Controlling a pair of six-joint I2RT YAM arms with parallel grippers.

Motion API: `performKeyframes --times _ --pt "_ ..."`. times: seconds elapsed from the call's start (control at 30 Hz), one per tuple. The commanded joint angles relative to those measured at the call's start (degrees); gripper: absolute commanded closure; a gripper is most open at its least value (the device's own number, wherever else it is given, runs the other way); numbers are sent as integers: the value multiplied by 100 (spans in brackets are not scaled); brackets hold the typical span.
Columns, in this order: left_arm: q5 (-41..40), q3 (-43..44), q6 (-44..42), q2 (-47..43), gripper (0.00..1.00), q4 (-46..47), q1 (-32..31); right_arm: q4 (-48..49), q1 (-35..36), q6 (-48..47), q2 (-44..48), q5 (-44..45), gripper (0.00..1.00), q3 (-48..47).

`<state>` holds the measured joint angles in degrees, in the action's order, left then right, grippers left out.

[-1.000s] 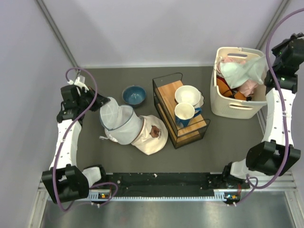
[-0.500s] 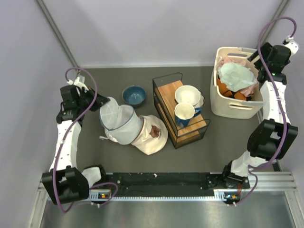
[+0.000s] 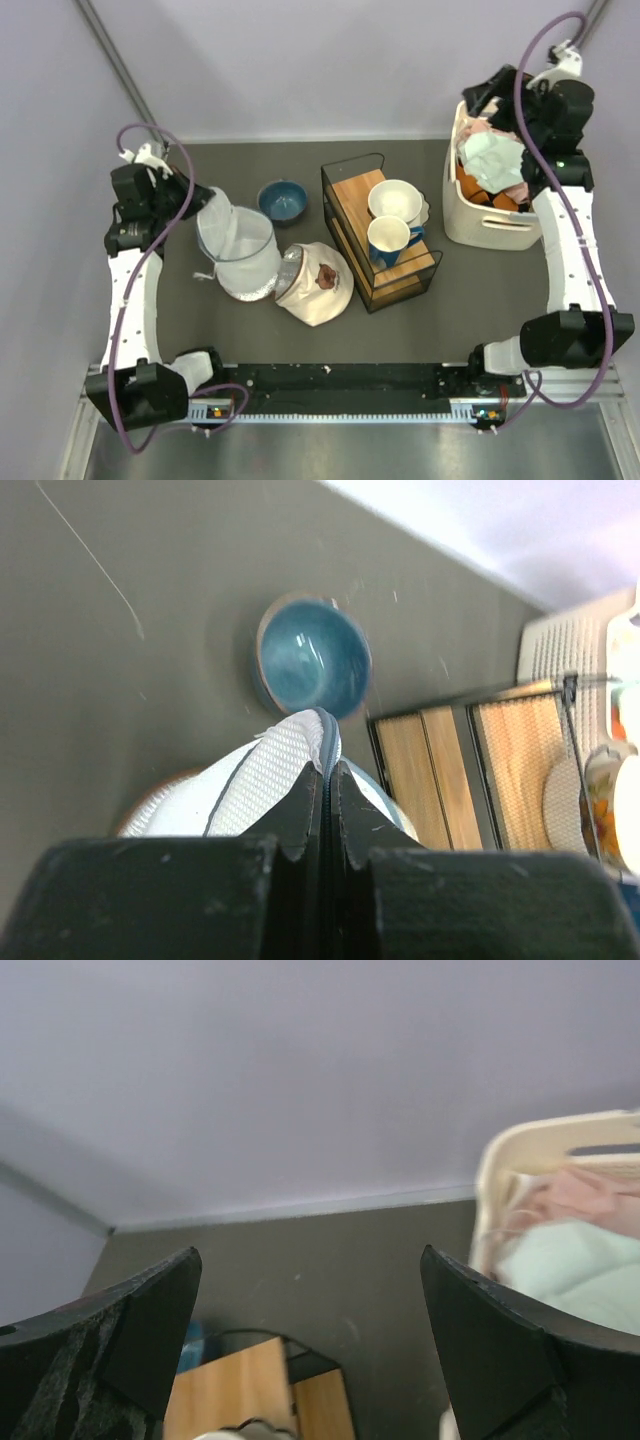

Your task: Unzip the laundry bag and remove the bra

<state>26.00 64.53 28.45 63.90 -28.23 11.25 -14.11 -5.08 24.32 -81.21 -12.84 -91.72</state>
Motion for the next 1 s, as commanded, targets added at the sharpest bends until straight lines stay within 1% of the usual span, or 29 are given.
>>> performKeyframes --times 0.0,0.03,0.2,0.37,0.47,0.57,0.6,0.7,0.73,0.77,0.9,0.97 --pt "-894 901 -199 -115 100 -7 272 -145 682 -366 290 -359 7 -144" --pt "-1130 990 -190 -88 100 19 308 -145 867 -366 299 -359 7 -118" --pt "-1492 1246 -86 403 100 449 405 -101 1255 -357 220 -272 7 14" --pt "-1825 1193 134 1176 100 1273 545 -127 1615 -278 -44 -342 7 224" --pt "-1827 1053 292 1546 100 1705 677 -197 1808 -287 -114 -324 6 417" --pt "-1923 1053 145 1775 100 1777 695 -285 1923 -357 -141 -211 6 497" --pt "-1941 1122 100 1810 88 1664 703 -372 1984 -436 -149 -167 6 489" --pt "-1818 1290 12 1907 41 1278 695 -557 2063 -541 -228 -61 4 392" --pt "-1783 1290 -6 1846 1 1232 695 -610 2073 -568 -255 -26 3 357" --pt "-1765 1290 -75 1776 1 1189 695 -654 2090 -594 -281 35 1 261" --pt "-1616 1272 -269 1310 1 785 686 -962 2117 -656 -474 238 1 -21" --pt "-1327 1141 -374 933 1 591 660 -1085 2143 -674 -527 395 1 -152"
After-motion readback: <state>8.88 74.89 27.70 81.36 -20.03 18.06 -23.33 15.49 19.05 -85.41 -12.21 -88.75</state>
